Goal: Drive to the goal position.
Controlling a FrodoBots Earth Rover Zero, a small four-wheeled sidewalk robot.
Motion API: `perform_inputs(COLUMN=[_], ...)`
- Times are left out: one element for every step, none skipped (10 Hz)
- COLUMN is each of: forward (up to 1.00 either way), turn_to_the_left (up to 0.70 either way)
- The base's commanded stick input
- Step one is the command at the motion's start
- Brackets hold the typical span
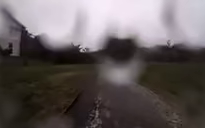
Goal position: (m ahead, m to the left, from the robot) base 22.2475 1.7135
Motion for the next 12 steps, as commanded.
perform_inputs(forward=[0.70, 0.70, 0.70, 0.70, 0.70, 0.70, 0.70, 0.70, 0.70, 0.70, 0.70, 0.70], turn_to_the_left=[0.00, 0.00, 0.00, -0.28, -0.28, -0.28, -0.16, -0.03, 0.00, 0.00, 0.00, 0.00])
